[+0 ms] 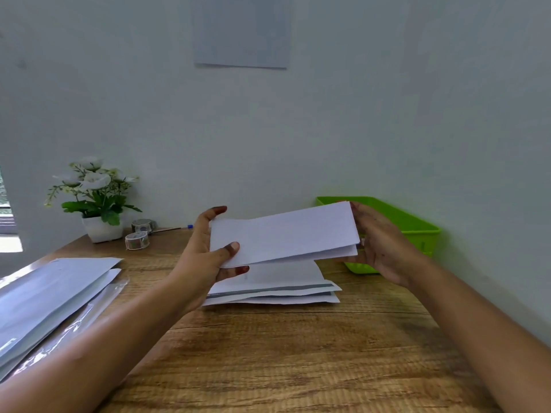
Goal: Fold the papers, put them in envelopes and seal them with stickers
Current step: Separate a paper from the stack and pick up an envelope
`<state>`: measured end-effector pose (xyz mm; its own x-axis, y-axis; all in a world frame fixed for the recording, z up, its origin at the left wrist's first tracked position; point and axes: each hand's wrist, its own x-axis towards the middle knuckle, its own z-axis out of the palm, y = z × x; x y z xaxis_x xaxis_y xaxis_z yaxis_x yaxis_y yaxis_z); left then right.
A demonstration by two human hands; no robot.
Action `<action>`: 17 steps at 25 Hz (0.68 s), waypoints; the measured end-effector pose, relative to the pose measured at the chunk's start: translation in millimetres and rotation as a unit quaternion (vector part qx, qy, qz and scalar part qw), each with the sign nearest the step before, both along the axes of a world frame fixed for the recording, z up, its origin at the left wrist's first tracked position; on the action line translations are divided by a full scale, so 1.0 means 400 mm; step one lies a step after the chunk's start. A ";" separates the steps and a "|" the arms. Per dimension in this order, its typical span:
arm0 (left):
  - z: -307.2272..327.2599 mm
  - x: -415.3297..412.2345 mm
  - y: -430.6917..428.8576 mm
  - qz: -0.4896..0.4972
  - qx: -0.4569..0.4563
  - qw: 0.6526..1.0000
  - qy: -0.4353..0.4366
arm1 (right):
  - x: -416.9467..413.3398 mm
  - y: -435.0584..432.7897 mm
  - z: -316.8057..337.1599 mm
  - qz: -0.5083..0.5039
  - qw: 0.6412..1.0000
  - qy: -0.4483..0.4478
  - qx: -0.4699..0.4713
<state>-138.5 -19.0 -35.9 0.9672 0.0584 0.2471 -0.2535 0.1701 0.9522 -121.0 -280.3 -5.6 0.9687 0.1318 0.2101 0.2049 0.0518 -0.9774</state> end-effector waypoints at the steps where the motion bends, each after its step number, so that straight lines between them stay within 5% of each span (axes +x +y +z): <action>1: -0.001 0.000 0.001 0.002 -0.004 1.000 -0.006 | 0.000 -0.002 0.001 0.004 1.000 -0.001 0.002; 7: 0.002 -0.011 -0.008 0.034 0.022 0.998 -0.042 | -0.006 -0.001 0.007 0.003 0.999 -0.032 -0.029; 10: 0.003 -0.016 -0.013 0.104 0.124 0.984 -0.072 | -0.006 0.012 0.003 -0.037 0.989 -0.099 -0.100; 17: 0.007 -0.035 -0.019 0.246 0.425 0.845 -0.210 | 0.012 0.018 -0.013 -0.128 0.942 -0.267 -0.160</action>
